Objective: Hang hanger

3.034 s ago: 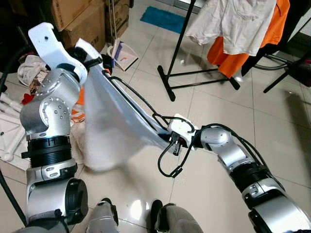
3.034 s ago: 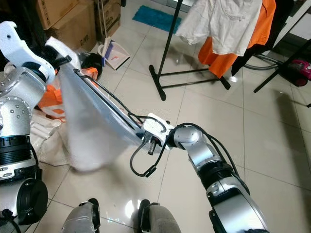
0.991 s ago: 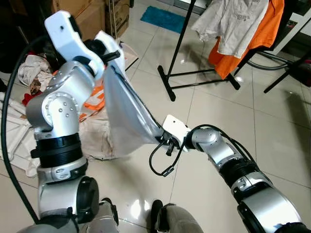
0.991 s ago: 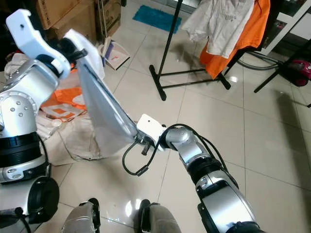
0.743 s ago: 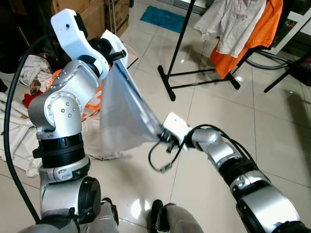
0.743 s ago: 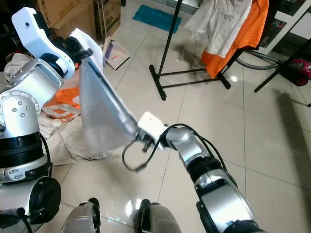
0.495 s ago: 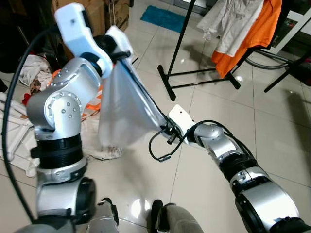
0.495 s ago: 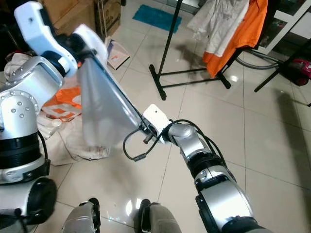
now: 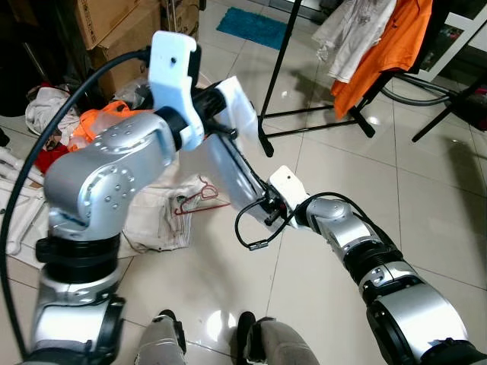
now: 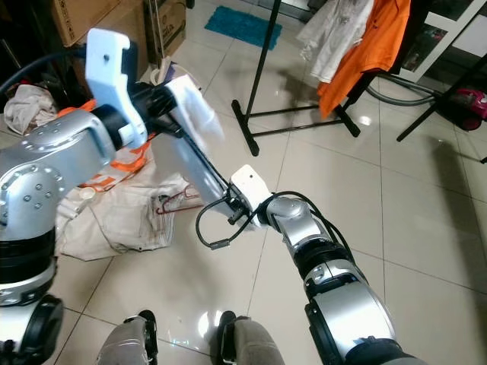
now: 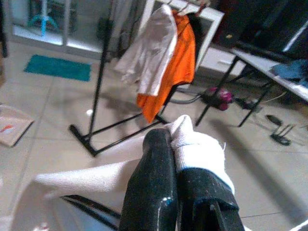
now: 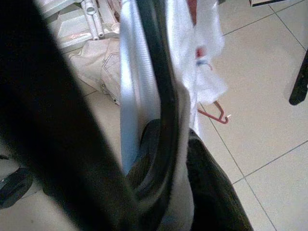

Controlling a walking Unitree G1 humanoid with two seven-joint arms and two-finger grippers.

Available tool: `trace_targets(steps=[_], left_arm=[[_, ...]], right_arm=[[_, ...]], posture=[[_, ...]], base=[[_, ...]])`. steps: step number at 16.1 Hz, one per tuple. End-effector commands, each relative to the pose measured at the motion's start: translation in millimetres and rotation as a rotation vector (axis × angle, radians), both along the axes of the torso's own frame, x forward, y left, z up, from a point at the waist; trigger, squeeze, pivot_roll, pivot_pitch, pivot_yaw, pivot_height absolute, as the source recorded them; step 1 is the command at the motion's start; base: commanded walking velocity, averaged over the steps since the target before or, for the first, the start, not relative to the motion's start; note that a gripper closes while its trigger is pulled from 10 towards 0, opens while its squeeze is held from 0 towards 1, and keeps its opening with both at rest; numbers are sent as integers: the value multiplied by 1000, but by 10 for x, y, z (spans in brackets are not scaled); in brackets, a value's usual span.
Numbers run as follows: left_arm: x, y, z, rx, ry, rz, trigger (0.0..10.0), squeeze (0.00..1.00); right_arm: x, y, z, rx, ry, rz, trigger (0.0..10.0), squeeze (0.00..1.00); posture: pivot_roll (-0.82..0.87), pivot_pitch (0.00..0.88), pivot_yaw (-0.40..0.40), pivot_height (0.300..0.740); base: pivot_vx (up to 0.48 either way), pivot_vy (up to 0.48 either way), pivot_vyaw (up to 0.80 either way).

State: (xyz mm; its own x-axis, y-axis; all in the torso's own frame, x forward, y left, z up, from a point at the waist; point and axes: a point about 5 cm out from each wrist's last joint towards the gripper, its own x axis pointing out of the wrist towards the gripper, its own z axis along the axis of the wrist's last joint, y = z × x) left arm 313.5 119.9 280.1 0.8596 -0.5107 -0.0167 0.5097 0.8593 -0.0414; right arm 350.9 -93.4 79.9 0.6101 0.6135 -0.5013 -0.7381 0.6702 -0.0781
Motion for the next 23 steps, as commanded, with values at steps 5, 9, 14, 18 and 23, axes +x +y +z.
trace_targets(steps=[5,9,14,18,23], left_arm=[[83,172,-143,25,46,71,10000,0],[345,725,-403,-128,74,417,10000,0],[332,1068,-864,-156,103,651,10000,0],[120,1107,-1198,-136,118,760,10000,0],[98,1025,-1059,-66,14,760,10000,0]], right_arm=[[-2,-62,63,78,-8,34,0,0],[-130,-44,160,157,-44,197,0,0],[18,-229,329,317,-162,-110,0,0],[114,-359,350,299,-214,-274,0,0],[127,-315,341,258,-243,-266,0,0]], posture=[[-8,199,-152,740],[-10,202,-152,740],[-19,200,-150,740],[-4,202,-146,740],[2,210,-137,740]], base=[[0,0,0],[0,0,0],[0,0,0],[0,0,273],[0,0,474]])
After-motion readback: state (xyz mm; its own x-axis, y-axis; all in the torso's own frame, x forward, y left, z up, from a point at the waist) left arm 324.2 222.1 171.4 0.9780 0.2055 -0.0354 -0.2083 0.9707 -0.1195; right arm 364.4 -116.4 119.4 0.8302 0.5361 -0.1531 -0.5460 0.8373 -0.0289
